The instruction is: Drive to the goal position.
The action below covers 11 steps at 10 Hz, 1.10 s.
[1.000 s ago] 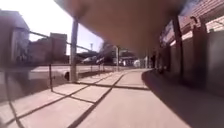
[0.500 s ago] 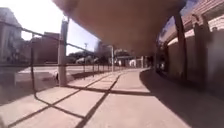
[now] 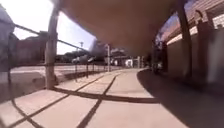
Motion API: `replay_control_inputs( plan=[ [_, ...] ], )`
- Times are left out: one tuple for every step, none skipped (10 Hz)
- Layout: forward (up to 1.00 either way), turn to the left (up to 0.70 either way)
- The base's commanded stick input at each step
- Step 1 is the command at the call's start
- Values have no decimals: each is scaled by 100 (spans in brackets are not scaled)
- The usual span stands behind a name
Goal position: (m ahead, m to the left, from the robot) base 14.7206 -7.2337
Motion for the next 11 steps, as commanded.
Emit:
replay_control_inputs(
  plan=[
    [85,-33],
    [85,-34],
    [85,-34],
    [85,0],
    [85,0],
    [85,0],
    [85,0],
    [85,0],
    [85,0],
    [85,0],
    [85,0]
  ],
)
